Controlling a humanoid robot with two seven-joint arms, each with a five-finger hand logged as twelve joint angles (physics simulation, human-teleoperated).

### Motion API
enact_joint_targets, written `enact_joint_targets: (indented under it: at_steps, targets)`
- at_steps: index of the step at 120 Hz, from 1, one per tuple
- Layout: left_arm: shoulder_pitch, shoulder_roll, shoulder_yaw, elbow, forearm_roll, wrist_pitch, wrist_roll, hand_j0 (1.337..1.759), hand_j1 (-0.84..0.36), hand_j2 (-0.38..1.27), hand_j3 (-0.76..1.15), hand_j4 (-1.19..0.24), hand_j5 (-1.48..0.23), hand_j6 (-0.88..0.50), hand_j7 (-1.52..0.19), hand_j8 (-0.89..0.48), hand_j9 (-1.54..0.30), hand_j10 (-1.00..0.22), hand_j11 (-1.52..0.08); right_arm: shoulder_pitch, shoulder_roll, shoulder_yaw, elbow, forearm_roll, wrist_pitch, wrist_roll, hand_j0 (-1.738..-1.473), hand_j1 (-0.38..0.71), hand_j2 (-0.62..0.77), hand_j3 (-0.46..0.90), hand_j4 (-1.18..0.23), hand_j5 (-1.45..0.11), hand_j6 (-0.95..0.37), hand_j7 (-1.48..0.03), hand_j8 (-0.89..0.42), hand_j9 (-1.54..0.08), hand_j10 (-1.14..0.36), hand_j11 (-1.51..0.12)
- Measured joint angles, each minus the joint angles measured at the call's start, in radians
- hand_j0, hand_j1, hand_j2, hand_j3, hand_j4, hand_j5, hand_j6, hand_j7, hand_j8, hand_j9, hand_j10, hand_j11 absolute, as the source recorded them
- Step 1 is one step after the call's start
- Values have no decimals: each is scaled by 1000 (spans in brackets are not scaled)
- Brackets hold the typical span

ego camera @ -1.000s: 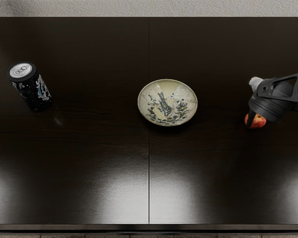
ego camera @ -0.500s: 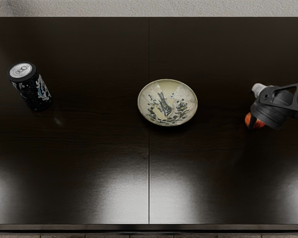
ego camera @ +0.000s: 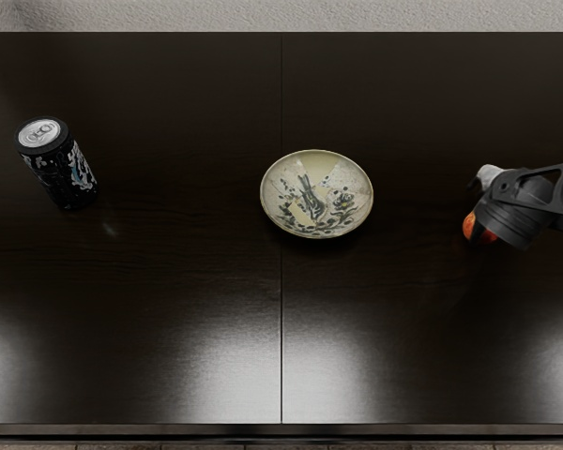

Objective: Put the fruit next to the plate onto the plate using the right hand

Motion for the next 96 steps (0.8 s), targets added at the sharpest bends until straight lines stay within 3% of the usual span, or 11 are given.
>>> enact_joint_targets:
  at_steps: [33, 43, 52, 62, 78, 96]
  targets:
    - [0, 0, 0, 0, 0, 0, 0, 1658, 349, 0, 0, 0, 0, 0, 0, 0, 0, 0, 0, -4, -4, 5, -1, 0, 0, 0, -1658, 37, -60, 0, -331, -435, -334, -432, -331, -435, -331, -435]
    - [0, 0, 0, 0, 0, 0, 0, 1658, 349, 0, 0, 0, 0, 0, 0, 0, 0, 0, 0, -16, -13, 14, -1, 0, -1, 0, -1657, 185, -52, 0, -471, -627, -477, -619, -463, -626, -471, -626]
    - [0, 0, 0, 0, 0, 0, 0, 1658, 349, 0, 0, 0, 0, 0, 0, 0, 0, 0, 0, -30, -33, 47, -1, 0, -1, -1, -1655, 251, 102, 0, -592, -787, -501, -777, -393, -790, -496, -793]
    - [0, 0, 0, 0, 0, 0, 0, 1658, 349, 0, 0, 0, 0, 0, 0, 0, 0, 0, 0, -39, -45, 74, -1, 2, 0, -1, -1652, 239, 181, 1, -675, -921, -513, -897, -369, -920, -486, -926]
    - [0, 0, 0, 0, 0, 0, 0, 1658, 349, 0, 0, 0, 0, 0, 0, 0, 0, 0, 0, -47, -64, 146, -1, 8, 9, -3, -1650, 192, 142, 1, -744, -1069, -497, -1011, -341, -1053, -464, -1058]
    - [0, 0, 0, 0, 0, 0, 0, 1658, 349, 0, 0, 0, 0, 0, 0, 0, 0, 0, 0, -111, -134, 377, -27, 13, 153, -3, -1648, 166, 122, 1, -782, -1161, -495, -1075, -314, -1135, -445, -1136]
